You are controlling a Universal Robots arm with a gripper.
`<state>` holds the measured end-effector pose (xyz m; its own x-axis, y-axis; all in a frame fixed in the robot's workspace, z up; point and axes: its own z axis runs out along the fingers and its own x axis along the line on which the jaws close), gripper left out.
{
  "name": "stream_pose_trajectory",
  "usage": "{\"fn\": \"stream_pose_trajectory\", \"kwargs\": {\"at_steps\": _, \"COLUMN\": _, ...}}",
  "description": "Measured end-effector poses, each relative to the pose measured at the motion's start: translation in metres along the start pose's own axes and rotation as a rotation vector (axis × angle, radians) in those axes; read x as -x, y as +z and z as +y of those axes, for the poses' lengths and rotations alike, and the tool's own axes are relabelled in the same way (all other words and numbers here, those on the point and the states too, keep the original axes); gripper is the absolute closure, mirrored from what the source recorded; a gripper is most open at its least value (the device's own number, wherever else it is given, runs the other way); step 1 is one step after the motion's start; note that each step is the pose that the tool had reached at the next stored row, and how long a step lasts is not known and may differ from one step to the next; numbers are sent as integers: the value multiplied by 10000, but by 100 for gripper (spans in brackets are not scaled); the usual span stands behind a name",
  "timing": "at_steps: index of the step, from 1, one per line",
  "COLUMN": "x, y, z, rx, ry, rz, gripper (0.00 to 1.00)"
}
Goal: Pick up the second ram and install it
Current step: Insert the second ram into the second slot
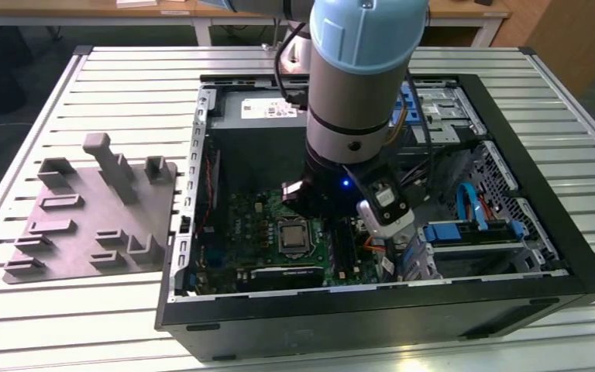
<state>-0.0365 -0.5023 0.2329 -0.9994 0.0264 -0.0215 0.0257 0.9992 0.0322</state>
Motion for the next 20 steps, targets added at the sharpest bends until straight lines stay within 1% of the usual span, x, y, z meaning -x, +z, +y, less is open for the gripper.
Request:
{"fn": "stream_pose_trajectory", "kwargs": {"at_steps": 8, "x": -1, "y": 50, "z": -2, "rx": -2, "ry": 8, "rz": 0, "gripper": 86}}
{"fn": "stream_pose_trajectory", "kwargs": {"at_steps": 14, "x": -2, "y": 116, "z": -2, "rx": -3, "ry": 114, "rz": -3, "gripper": 86}}
{"fn": "stream_pose_trajectory", "kwargs": {"at_steps": 20, "x": 55, "y": 152, "z": 3, "rx": -5, "ry": 114, "rz": -3, "gripper": 86}}
